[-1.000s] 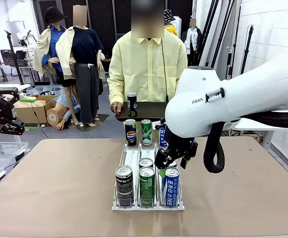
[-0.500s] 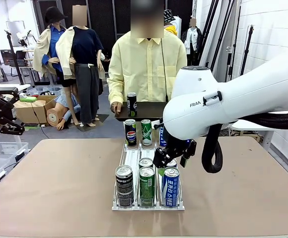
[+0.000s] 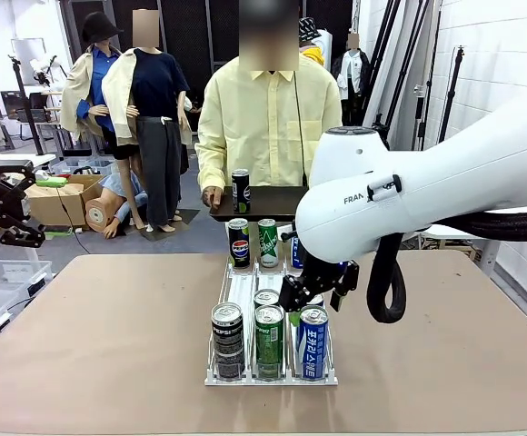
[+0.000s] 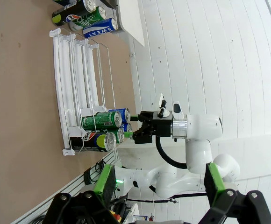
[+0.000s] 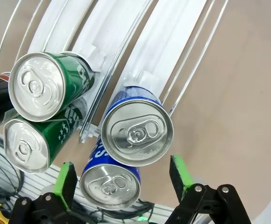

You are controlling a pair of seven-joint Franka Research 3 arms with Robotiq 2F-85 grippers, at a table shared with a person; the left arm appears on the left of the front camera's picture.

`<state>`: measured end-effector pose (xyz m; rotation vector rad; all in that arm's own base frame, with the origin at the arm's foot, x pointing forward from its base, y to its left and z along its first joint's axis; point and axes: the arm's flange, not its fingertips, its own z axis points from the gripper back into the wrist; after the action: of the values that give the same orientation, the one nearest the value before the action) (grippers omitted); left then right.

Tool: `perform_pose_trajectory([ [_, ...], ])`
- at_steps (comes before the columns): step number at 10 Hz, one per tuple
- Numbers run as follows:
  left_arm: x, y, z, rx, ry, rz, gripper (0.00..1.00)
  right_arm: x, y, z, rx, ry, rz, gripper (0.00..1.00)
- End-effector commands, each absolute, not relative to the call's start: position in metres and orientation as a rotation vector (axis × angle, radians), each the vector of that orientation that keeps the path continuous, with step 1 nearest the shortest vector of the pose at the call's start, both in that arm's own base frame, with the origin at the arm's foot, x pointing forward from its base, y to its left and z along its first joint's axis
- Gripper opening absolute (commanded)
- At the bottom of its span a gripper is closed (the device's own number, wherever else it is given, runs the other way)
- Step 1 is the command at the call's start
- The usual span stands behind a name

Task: Retrieve and hand over the desired beverage to the person.
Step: Pick up another can of the same type that the person held from the Automatic Can Dispenser.

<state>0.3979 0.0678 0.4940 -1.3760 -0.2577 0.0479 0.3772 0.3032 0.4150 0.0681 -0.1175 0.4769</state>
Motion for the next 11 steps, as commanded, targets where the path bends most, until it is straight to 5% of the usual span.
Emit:
perform_pose_trajectory([
  [1, 0.3959, 0.0680, 0.4959, -1.384, -0.266, 0.048, 1.00, 0.3827, 0.3131, 0.4139, 0.045, -0.129, 0.455, 1.00],
  [9, 0.3959, 0.0680, 0.4959, -1.384, -0.266, 0.048, 1.00, 0.3894, 0.3127, 0.4077, 0.042, -0.072, 0.410, 1.00],
  [11, 0.3959, 0.0680, 0.4959, -1.384, -0.266, 0.048, 1.00, 0.3899, 0.3122, 0.4065, 0.035, -0.063, 0.407, 0.86],
])
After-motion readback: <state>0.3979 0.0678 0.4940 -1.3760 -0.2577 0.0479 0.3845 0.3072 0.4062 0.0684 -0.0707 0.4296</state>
